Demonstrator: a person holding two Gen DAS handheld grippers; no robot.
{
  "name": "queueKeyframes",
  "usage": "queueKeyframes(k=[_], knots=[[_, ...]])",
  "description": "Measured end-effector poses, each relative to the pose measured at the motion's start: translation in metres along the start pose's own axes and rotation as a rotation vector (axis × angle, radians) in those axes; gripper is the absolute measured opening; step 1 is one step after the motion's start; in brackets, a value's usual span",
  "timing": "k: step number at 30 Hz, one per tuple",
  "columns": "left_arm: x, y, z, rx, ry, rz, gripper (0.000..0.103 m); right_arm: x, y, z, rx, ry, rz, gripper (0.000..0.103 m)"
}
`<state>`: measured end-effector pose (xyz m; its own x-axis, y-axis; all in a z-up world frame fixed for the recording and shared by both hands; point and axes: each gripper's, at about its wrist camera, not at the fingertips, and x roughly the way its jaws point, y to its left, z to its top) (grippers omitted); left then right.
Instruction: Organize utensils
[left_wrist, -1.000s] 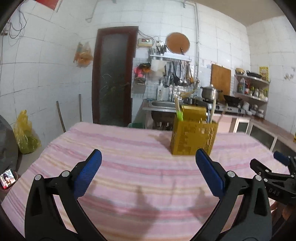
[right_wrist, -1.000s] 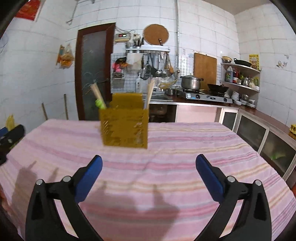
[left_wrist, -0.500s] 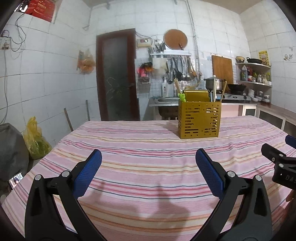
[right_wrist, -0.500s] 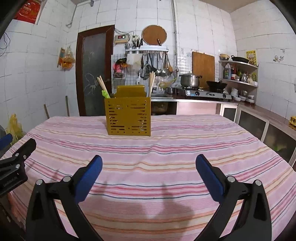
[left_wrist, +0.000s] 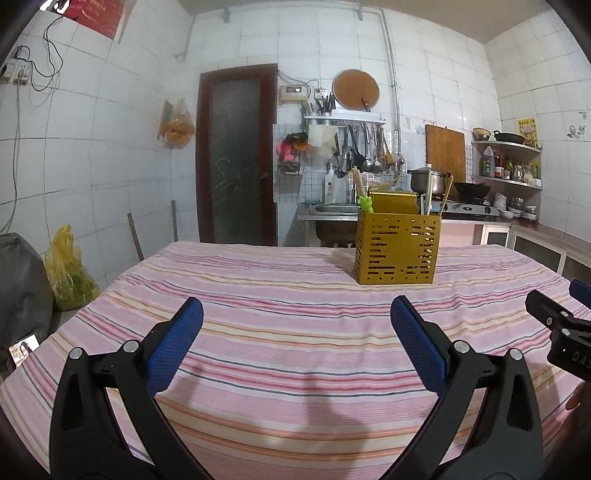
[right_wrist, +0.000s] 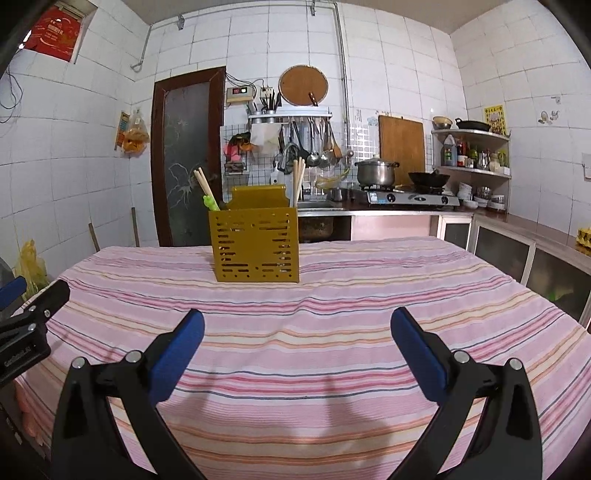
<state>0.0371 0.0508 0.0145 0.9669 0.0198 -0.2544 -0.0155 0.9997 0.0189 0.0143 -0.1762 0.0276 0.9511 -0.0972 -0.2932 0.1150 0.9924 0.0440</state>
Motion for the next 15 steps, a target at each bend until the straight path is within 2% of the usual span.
queueKeyframes(k=[5,15], knots=[[-0.002,0.002,0.0,-0.006,-0.011,0.0,0.098,-0.009,0.005,-0.001,-0.031,-0.043,0.002,0.099],[-0.005,0.003,-0.002,-0.015,-0.019,0.003,0.098,-0.014,0.007,-0.001,-0.035,-0.057,0.011,0.099]])
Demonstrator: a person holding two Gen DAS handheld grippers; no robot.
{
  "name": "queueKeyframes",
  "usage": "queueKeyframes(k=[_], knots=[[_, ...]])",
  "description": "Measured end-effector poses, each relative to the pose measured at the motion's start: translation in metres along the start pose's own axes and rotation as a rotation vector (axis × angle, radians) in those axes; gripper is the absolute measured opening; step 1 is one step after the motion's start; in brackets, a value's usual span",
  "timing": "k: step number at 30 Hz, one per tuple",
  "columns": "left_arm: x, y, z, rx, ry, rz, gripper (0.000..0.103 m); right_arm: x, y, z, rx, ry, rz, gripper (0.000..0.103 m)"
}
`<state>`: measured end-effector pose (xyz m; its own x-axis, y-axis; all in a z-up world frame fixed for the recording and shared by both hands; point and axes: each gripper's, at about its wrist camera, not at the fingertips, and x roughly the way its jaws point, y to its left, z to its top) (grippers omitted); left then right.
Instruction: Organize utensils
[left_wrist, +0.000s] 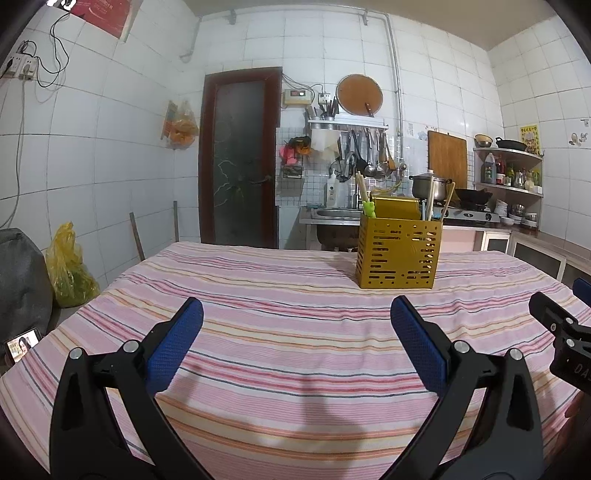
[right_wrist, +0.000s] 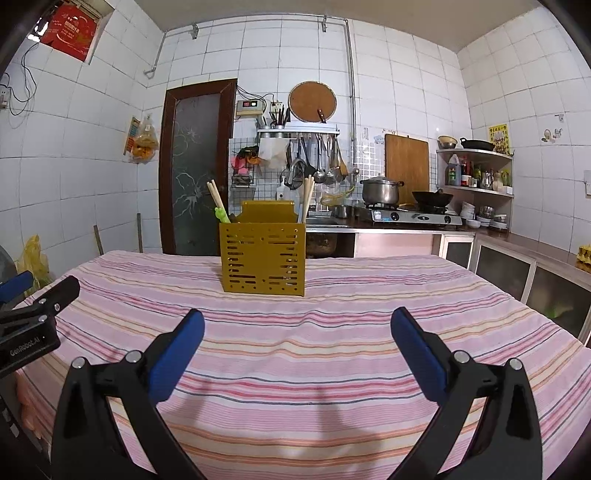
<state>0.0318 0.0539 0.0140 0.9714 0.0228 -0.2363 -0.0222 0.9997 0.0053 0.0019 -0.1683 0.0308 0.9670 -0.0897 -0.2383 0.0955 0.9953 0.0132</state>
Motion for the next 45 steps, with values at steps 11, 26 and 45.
queueKeyframes(k=[11,26,45], knots=[[-0.008,-0.001,0.0,0.004,-0.035,0.001,0.098,-0.005,-0.001,0.001,0.0,-0.017,0.0,0.099],[-0.018,0.001,0.001,-0.01,-0.079,-0.003,0.098,-0.005,-0.001,0.001,0.001,-0.024,0.001,0.099],[-0.02,0.0,0.002,-0.001,-0.086,-0.019,0.098,-0.005,-0.002,0.002,0.002,-0.027,0.001,0.099]])
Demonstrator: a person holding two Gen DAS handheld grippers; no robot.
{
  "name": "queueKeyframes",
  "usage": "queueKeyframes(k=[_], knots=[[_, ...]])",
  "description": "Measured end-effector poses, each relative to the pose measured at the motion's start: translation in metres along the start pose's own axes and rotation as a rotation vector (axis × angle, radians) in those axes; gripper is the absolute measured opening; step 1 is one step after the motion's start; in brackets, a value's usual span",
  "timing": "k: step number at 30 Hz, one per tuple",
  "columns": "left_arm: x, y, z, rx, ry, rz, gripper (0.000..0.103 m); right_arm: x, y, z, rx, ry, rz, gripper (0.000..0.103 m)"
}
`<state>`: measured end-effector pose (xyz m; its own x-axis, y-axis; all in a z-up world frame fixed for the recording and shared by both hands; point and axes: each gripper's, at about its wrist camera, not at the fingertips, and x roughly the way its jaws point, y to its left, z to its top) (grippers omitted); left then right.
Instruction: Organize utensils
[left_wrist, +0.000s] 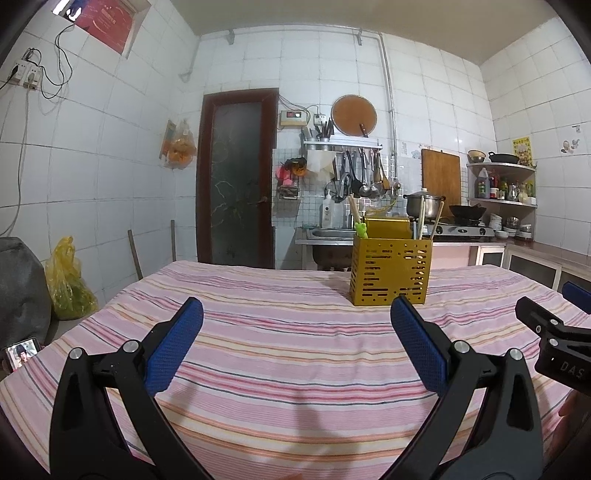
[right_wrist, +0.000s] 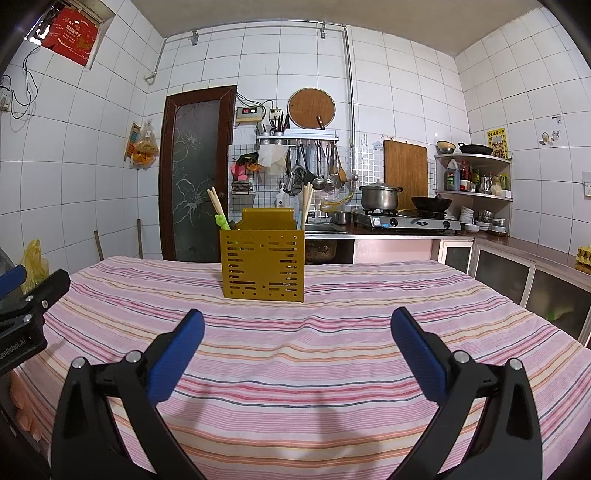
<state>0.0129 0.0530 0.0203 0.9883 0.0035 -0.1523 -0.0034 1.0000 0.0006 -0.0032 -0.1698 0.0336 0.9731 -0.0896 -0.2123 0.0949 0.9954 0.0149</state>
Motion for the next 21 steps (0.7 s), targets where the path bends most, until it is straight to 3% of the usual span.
queueKeyframes(k=[21], knots=[[0.0008,0.0018,-0.0013,-0.004,0.005,-0.017,0.098,0.0003,0.0001,-0.0005,0.0,0.0,0.0,0.099]])
